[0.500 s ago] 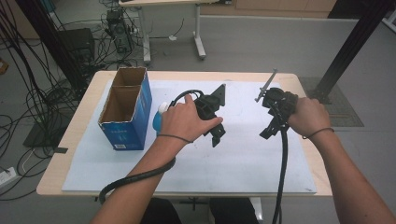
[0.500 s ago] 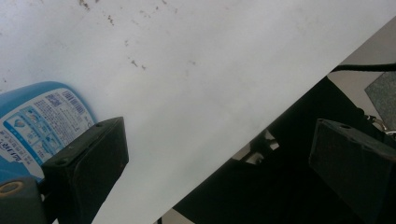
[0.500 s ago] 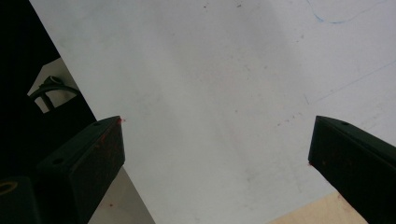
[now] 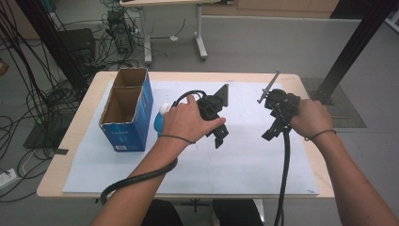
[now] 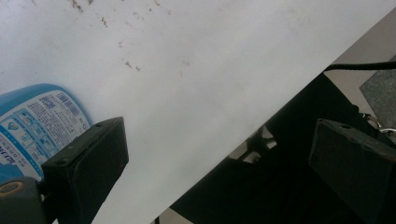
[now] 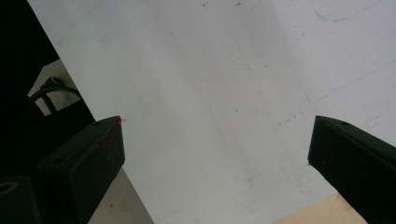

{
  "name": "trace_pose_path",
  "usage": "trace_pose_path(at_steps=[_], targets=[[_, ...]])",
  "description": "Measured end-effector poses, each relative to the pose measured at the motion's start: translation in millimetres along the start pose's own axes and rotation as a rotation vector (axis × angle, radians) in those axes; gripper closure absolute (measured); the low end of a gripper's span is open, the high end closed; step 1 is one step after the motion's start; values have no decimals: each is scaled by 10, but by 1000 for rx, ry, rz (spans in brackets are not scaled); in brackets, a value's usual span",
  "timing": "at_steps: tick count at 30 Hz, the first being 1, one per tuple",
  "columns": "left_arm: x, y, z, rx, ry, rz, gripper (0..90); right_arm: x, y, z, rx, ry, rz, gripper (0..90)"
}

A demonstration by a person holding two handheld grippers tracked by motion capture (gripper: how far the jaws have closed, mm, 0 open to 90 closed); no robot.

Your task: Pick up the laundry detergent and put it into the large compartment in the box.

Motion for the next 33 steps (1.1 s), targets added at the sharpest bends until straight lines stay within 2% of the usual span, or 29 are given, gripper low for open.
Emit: trace_pose_path(at_steps=[3, 9, 10, 11, 12, 13, 16, 24, 31, 33], targets=[[-50, 23, -5, 6, 1, -2, 49, -2, 4, -2, -3, 3, 2, 39], [-286, 58, 6, 9, 21, -16, 50, -17, 2, -6, -5, 3, 3, 38], [-286, 58, 6, 9, 21, -16, 50, -17, 2, -6, -5, 3, 3, 38], [-377, 64, 20, 10, 30, -28, 50, -24, 2, -6, 0, 2, 4, 37], [-377, 64, 20, 10, 30, -28, 50, -24, 2, -6, 0, 2, 4, 37], [-467, 55, 31, 13, 29, -34, 50, -31, 8, -2, -2, 7, 4, 38], [-579, 29, 57, 11, 36, -40, 50, -34, 13, 0, -2, 8, 4, 37], [-865, -28, 174, -24, 64, -68, 50, -21, 25, -20, 0, 4, 1, 38], [-999, -96, 240, -50, 79, -83, 50, -7, 17, -46, -5, 1, 2, 39], [-1042, -159, 280, -61, 81, -89, 50, 0, 13, -50, -7, -1, 4, 39]])
Point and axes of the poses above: each handheld gripper's, and its own axes: x roughly forward along the jaws, z roughly out of its underside, y roughly to its right, the point moved 9 cm from there along x, roughly forward along the jaws, and after that the axes turned 12 degrees about x, right-handed, at the moved point
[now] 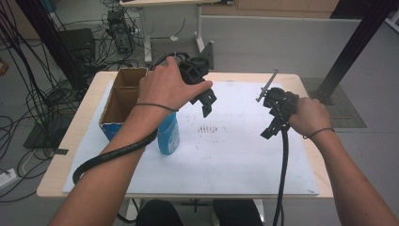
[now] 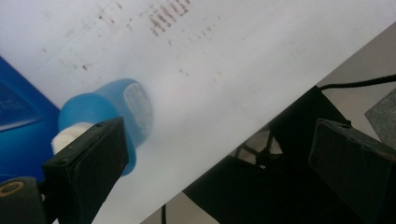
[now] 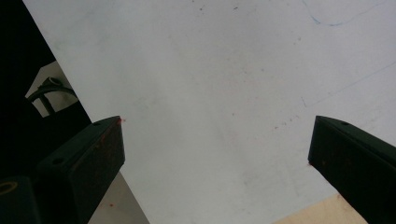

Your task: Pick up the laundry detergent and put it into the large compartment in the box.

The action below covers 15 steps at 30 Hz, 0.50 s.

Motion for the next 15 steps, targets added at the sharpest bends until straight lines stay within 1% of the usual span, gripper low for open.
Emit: trace_pose_path(at_steps=[3, 4, 5, 6, 8, 9, 11, 13, 14, 15], targets=[[-7, -36, 20, -11, -2, -4, 50, 3, 3, 3, 3, 2, -1, 38], [-15, -86, 44, -20, -5, -10, 50, 7, 7, 8, 4, 3, 0, 37], [-15, -86, 44, -20, -5, -10, 50, 7, 7, 8, 4, 3, 0, 37], [-22, -136, 71, -34, -6, -15, 50, 6, 12, 13, 4, 3, 0, 36], [-29, -170, 93, -48, -7, -28, 50, 10, 17, 15, 5, 0, -2, 39], [-35, -193, 106, -48, -11, -34, 50, 12, 16, 16, 6, -1, 0, 37], [-37, -239, 135, -67, -13, -40, 50, 13, 18, 19, 7, -4, 0, 39], [-37, -259, 145, -74, -16, -45, 51, 16, 21, 25, 6, 0, 1, 36], [-36, -303, 167, -88, -22, -56, 51, 18, 23, 25, 6, 0, 2, 38], [-36, -303, 167, -88, -22, -56, 51, 18, 23, 25, 6, 0, 2, 38]])
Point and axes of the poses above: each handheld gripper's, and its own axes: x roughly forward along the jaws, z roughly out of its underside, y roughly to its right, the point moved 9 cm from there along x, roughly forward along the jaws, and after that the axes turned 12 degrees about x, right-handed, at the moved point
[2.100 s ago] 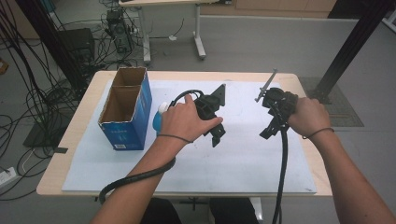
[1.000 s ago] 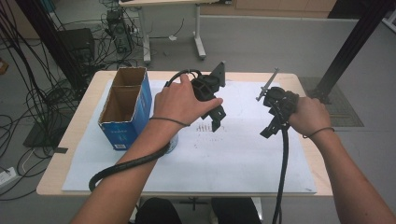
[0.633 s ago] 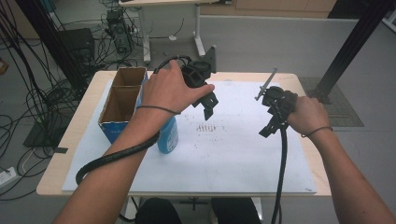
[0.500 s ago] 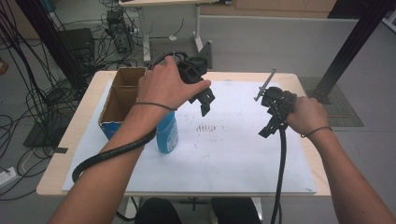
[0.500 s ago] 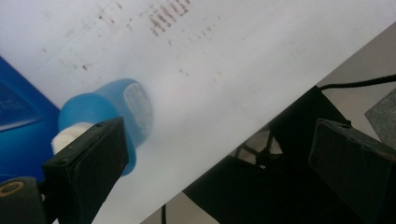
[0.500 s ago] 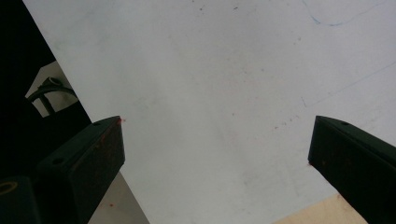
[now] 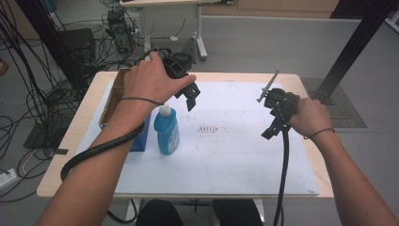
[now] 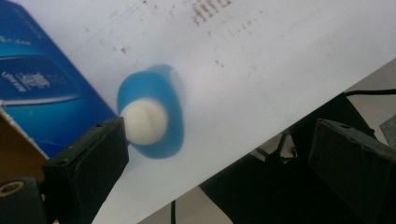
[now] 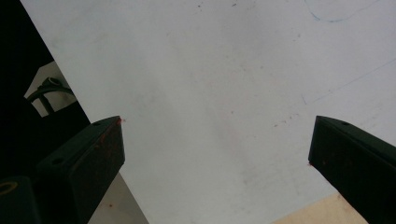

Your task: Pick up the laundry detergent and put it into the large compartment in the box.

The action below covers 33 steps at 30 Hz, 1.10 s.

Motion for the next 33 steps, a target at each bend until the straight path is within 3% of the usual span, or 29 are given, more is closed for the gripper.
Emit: trace_pose_path(at_steps=[9, 19, 33], targets=[[-23, -164, 83, -49, -4, -11, 51, 25, -1, -12, -1, 2, -4, 37], [6, -264, 123, -68, -12, -17, 52, 38, -6, -23, 0, 2, -4, 37], [34, -287, 144, -76, 1, -5, 48, 59, -19, -39, -3, 0, -6, 37]])
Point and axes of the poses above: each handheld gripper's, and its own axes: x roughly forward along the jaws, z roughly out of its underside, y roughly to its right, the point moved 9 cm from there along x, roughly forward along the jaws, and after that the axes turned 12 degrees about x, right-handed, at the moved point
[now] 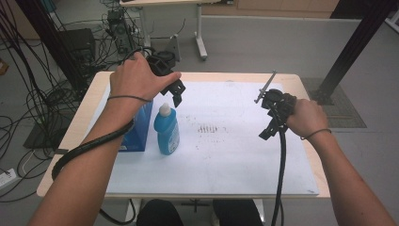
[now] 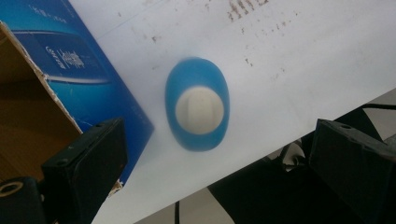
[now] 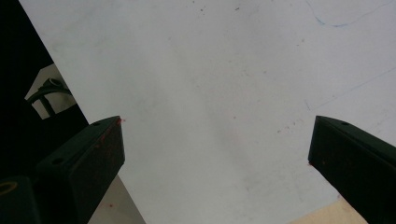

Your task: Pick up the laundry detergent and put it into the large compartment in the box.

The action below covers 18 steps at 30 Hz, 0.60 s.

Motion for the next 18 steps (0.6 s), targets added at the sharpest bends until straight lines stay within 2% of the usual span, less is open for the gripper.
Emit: trace_pose_path(at_steps=[6, 18], targets=[[23, -8, 1, 3, 0, 2, 48, -1, -1, -2, -3, 2, 0, 36], [187, -18, -34, 3, -14, 8, 49, 18, 4, 13, 2, 0, -2, 38]])
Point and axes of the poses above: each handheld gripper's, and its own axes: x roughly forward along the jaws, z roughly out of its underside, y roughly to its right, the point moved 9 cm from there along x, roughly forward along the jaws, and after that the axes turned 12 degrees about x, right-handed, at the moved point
